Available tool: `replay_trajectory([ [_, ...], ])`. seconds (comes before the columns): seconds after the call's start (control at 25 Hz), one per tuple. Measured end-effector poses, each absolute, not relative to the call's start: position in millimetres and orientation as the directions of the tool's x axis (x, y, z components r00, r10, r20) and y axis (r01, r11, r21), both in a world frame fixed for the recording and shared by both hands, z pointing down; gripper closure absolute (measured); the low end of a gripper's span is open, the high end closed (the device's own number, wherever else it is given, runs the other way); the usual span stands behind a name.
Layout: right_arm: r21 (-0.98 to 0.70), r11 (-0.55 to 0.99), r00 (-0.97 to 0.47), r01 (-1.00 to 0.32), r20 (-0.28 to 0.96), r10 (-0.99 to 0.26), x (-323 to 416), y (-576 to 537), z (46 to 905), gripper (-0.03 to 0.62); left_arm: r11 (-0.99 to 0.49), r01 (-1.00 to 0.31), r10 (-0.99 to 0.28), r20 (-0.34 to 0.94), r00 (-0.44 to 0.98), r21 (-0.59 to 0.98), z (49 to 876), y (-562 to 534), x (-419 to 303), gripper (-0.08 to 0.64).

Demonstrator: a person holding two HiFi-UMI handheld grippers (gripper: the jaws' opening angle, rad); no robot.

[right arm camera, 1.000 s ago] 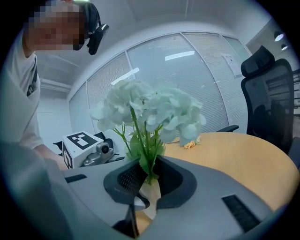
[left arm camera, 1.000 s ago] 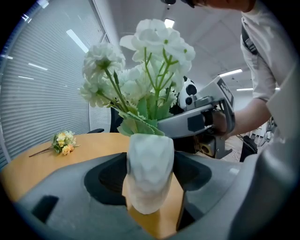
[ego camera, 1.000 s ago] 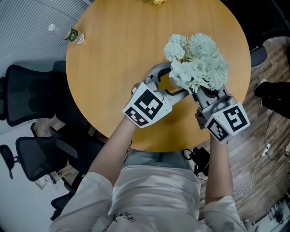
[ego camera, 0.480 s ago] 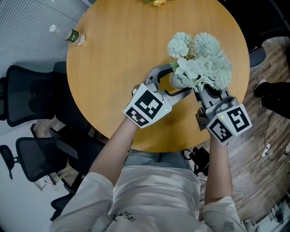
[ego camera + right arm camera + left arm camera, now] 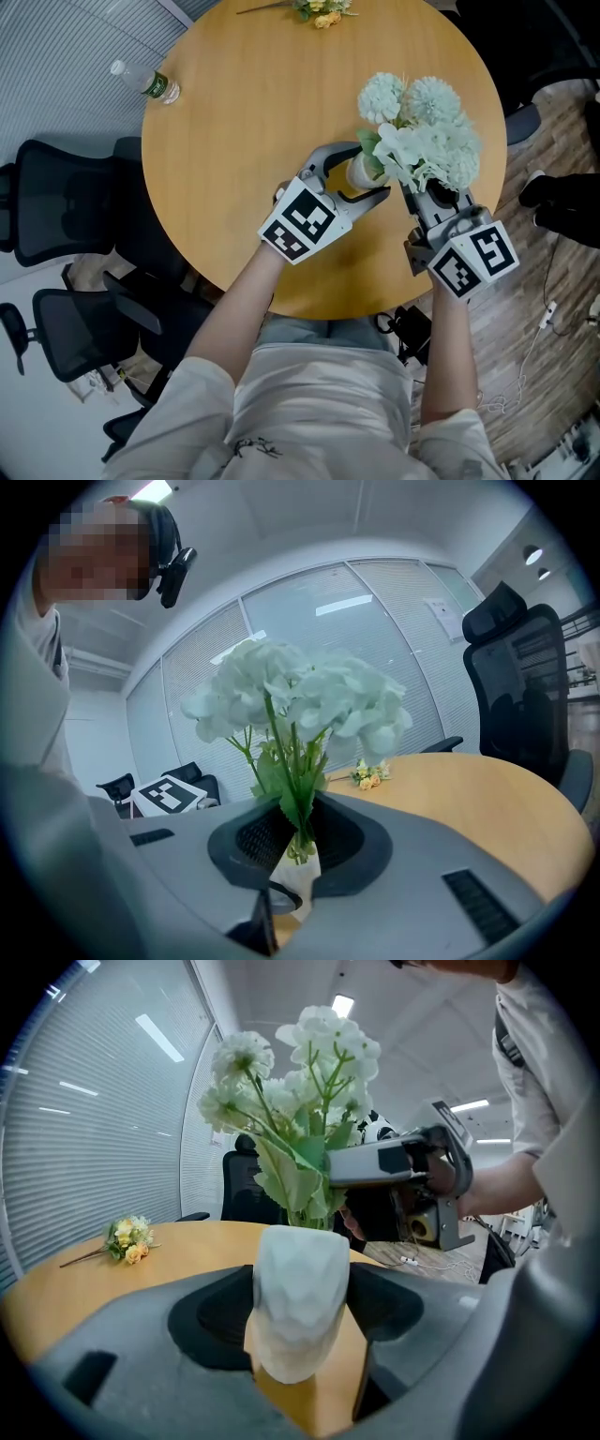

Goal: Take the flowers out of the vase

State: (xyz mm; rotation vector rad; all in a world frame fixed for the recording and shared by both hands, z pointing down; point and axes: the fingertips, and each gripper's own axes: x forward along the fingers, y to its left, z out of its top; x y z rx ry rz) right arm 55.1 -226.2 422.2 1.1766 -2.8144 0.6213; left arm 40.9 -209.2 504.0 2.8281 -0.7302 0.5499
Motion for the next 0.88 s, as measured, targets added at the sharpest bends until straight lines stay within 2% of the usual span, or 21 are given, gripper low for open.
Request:
replay_trajectory([
  [0.88,-0.332,0.619,-0.686,-0.711,0.134,-0.715,71,-224,382,0.548,-0.864,-0.498,-0.428,0.415,0.803,0.074,504,-210,44,0.249],
])
